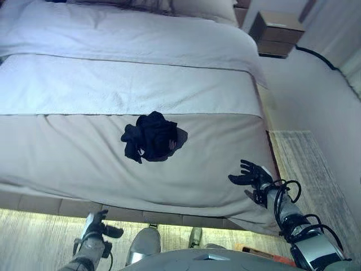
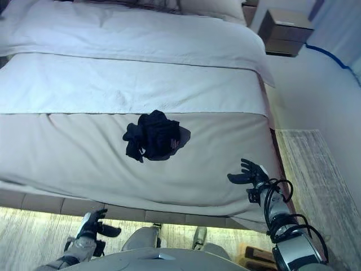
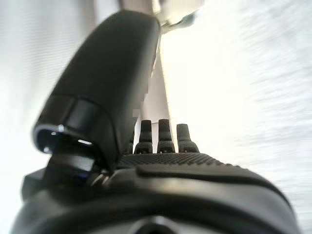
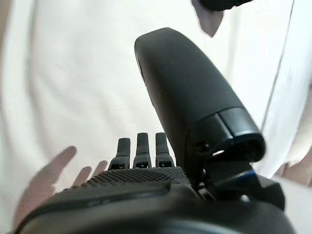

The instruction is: Pick up the clothes from the bed and place them into the basket

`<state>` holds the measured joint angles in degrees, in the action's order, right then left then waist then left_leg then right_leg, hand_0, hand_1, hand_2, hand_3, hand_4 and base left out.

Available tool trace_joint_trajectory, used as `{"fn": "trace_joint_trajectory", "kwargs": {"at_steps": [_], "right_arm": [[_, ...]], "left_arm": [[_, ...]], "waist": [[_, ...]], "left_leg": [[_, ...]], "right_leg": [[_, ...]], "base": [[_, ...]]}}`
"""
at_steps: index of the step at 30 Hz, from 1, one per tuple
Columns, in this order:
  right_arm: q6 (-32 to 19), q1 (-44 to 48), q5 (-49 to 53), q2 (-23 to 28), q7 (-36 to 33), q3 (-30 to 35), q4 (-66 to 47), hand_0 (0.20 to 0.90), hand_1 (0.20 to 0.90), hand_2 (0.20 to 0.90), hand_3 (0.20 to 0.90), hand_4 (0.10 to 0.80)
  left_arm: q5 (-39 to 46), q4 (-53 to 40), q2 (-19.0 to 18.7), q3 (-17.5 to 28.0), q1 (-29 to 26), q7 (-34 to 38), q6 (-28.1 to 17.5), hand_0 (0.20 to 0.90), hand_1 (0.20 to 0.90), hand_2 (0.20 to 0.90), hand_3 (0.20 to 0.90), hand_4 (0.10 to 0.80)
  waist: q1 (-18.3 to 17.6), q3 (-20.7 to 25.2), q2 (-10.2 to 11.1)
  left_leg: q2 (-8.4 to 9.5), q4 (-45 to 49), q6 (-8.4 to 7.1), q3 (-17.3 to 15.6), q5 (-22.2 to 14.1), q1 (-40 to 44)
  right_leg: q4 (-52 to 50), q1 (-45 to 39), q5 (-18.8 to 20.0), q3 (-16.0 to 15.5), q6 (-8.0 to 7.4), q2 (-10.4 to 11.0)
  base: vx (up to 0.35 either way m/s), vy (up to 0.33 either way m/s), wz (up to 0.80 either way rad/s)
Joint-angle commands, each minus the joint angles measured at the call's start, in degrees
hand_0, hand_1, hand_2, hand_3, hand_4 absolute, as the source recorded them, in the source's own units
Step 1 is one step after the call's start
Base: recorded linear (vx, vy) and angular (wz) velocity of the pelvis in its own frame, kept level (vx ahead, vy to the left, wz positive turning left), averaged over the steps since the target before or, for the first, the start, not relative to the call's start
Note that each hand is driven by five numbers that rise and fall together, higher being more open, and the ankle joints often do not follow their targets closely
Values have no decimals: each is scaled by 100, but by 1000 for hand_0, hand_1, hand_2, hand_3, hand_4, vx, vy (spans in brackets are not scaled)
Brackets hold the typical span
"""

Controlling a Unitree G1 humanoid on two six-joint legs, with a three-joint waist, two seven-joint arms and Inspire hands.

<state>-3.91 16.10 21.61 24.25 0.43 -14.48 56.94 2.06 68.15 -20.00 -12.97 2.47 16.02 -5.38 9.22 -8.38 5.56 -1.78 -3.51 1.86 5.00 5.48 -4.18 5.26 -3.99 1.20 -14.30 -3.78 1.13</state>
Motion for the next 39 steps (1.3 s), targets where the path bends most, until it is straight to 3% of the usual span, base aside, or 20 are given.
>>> {"fn": "trace_joint_trajectory", "kwargs": {"at_steps": [1, 2, 3, 4, 6, 10, 14, 15, 16, 17, 19, 20, 21, 22, 24, 27, 31, 39], "right_arm": [[-398, 395, -403, 70, -140, 22, -671, 900, 900, 900, 900, 800], [-328, 304, -524, 98, -219, 50, -828, 900, 900, 900, 900, 800], [-212, 186, -574, 153, -331, 101, -1024, 900, 900, 900, 900, 800], [-182, 114, -544, 217, -370, 141, -1118, 900, 900, 900, 900, 800], [-328, -13, -608, 296, -448, 237, -1122, 900, 900, 900, 900, 800], [-436, 117, -1017, 393, -567, 150, -927, 900, 900, 900, 900, 800], [-481, 235, -1921, 457, -782, -93, -868, 900, 900, 900, 900, 800], [-506, 250, -2305, 503, -883, -177, -919, 900, 900, 900, 900, 800], [-521, 283, -2580, 530, -976, -266, -952, 900, 900, 900, 900, 800], [-531, 354, -2728, 573, -1028, -364, -935, 900, 900, 900, 900, 800], [-468, 813, -3146, 635, -1249, -757, -829, 900, 900, 900, 900, 800], [-416, 1250, -3136, 674, -1337, -991, -747, 900, 900, 900, 900, 800], [-364, 1428, -3369, 629, -1584, -1112, -754, 900, 900, 900, 900, 800], [-249, 1551, -3506, 612, -1730, -1241, -920, 900, 900, 900, 900, 800], [-310, 1854, -3983, 716, -1930, -1465, -935, 900, 900, 900, 900, 800], [-412, 2470, -4022, 1090, -2166, -1617, -703, 900, 900, 900, 900, 800], [-254, 2993, -4141, 1333, -2328, -1838, -368, 900, 900, 900, 900, 800], [295, 3900, -4050, 1531, -2013, -2118, 304, 900, 900, 900, 900, 800]], "left_arm": [[-403, -306, -45, 118, -162, 196, -569, 900, 900, 900, 900, 800], [-464, -367, -15, 140, -142, 120, -571, 900, 900, 900, 900, 800], [-620, -444, -7, 140, -142, 2, -544, 900, 900, 900, 900, 800], [-716, -499, 9, 84, -141, -75, -503, 900, 900, 900, 900, 800], [-907, -564, 72, 9, -86, -148, -596, 900, 900, 900, 900, 800], [-928, -544, 110, -110, -53, -189, -712, 900, 900, 900, 900, 800], [-1453, -759, -67, -336, -153, -381, -694, 900, 900, 900, 900, 800], [-1479, -902, -181, -404, -204, -423, -617, 900, 900, 900, 900, 800], [-1433, -1013, -302, -424, -253, -459, -540, 900, 900, 900, 900, 800], [-1370, -1043, -379, -449, -302, -462, -499, 900, 900, 900, 900, 800], [-1057, -1069, -624, -614, -505, -406, -359, 900, 900, 900, 900, 800], [-820, -1062, -756, -744, -742, -376, -351, 900, 900, 900, 900, 800], [-732, -959, -828, -826, -1000, -373, -446, 900, 900, 900, 900, 800], [-679, -1040, -817, -755, -1106, -287, -361, 900, 900, 900, 900, 800], [-348, -1116, -831, -828, -1316, -176, -217, 900, 900, 900, 900, 800], [-616, -1267, -830, -921, -1554, -230, -359, 900, 900, 900, 900, 800], [-626, -1498, -921, -1053, -1340, -221, -384, 900, 900, 900, 900, 800], [-595, -1738, -1161, -1067, -1149, -387, -494, 900, 900, 900, 900, 800]], "waist": [[53, 12, 101], [-10, -20, 127], [-61, -49, 144], [-112, -69, 145], [-110, -92, 65], [-47, -71, -98], [-20, -14, -167], [-17, -47, -182], [-35, -127, -221], [-65, -168, -289], [-216, -391, -307], [-267, -542, -265], [-269, -695, -237], [-283, -822, -116], [-237, -985, -30], [-44, -1298, 67], [207, -1444, -3], [520, -1650, -368]], "left_leg": [[-24, 478, -441, -884, -349, 177], [-165, 813, -512, -1354, -370, 21], [-419, 1078, -644, -1742, -237, -214], [-665, 1234, -720, -1931, -140, -302], [-821, 1016, -793, -1892, 25, -353], [-706, 491, -734, -1790, 45, -129], [-408, 469, -514, -1698, -156, 63], [-301, 523, -407, -1686, -210, 66], [-224, 520, -303, -1608, -282, 117], [-239, 472, -267, -1538, -303, 159], [-230, 302, -296, -1359, -361, 342], [-265, 292, -353, -1311, -368, 278], [-224, 473, -322, -1124, -418, 26], [-170, 609, -314, -1084, -384, -210], [-157, 812, -346, -1060, -299, -649], [-244, 970, -495, -1020, -151, -1170], [-266, 1020, -527, -817, -108, -1452], [-101, 1436, -529, -504, -98, -2215]], "right_leg": [[-612, 185, -35, 290, -90, 218], [-622, 130, -64, 133, -63, 271], [-624, 45, -94, -33, -30, 312], [-641, 20, -117, -181, -11, 352], [-685, -56, -193, -299, -38, 384], [-704, -210, -315, -349, -74, 463], [-1473, -45, -466, -319, -230, 731], [-2000, 123, -254, -264, -364, 945], [-2795, 585, 267, -71, -524, 1215], [-3066, 856, 385, 32, -554, 1210], [-2840, 1460, 441, 181, -583, 939], [-2446, 1604, 299, 105, -511, 748], [-2503, 1690, 27, 232, -401, 537], [-2169, 1746, 210, 347, -391, 598], [-1807, 1636, 57, 346, -207, 421], [-1436, 1661, 160, 260, -119, 331], [-1472, 1844, 120, 20, -14, 290], [-1961, 2628, 17, -252, 143, 331]], "base": [[48, 13, 52], [38, 18, 77], [29, 19, 96], [45, 57, 126], [77, 142, 129], [136, 194, 57], [114, 178, 42], [91, 142, 4], [85, 113, 5], [136, 29, 11], [36, -127, 37], [-186, -212, 29], [-203, -241, 14], [-177, -217, 27], [-119, -254, 58], [-140, -268, 19], [44, -156, 22], [50, -73, 11]]}}
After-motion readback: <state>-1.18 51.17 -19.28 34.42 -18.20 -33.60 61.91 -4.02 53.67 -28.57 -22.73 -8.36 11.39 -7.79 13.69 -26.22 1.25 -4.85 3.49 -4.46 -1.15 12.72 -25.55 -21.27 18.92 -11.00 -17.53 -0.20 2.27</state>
